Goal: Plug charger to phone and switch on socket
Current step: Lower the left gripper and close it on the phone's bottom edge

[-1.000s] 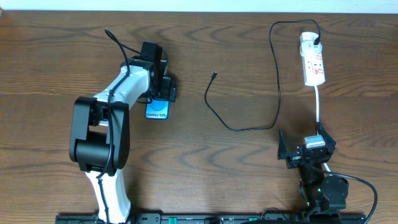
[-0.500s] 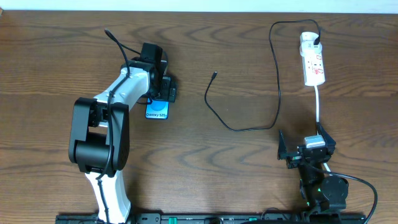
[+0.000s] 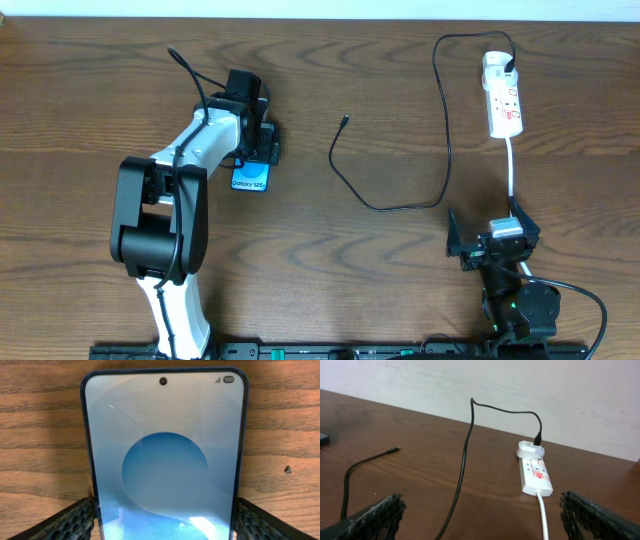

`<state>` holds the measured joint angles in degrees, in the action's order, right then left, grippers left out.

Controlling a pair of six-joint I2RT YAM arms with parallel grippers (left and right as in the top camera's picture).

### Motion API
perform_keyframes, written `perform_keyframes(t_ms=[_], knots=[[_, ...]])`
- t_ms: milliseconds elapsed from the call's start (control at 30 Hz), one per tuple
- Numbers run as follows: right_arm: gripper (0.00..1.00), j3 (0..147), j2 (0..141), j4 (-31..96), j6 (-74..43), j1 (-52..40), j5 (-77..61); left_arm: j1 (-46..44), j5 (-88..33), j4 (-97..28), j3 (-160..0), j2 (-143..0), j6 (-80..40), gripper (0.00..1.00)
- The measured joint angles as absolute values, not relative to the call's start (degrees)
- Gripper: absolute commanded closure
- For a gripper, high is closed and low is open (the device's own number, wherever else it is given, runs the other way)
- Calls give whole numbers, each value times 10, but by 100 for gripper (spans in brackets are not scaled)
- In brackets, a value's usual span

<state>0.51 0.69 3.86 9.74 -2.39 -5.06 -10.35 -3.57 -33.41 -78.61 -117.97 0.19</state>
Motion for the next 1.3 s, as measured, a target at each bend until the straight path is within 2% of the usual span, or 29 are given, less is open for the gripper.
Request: perform_keyframes(t_ms=[500,767,900,1300], knots=[[1,5,7,38,97,-24,-51,-103,-37,-335,-785,-1178,2,36],[1,5,7,38,97,-24,-51,-103,-37,-337,-785,-1178,2,37],[1,5,7,38,97,-24,-51,-103,-37,-340,-785,-1178,2,44],[1,5,7,38,97,-24,-51,-103,-40,-363,-782,-1171,1,44]])
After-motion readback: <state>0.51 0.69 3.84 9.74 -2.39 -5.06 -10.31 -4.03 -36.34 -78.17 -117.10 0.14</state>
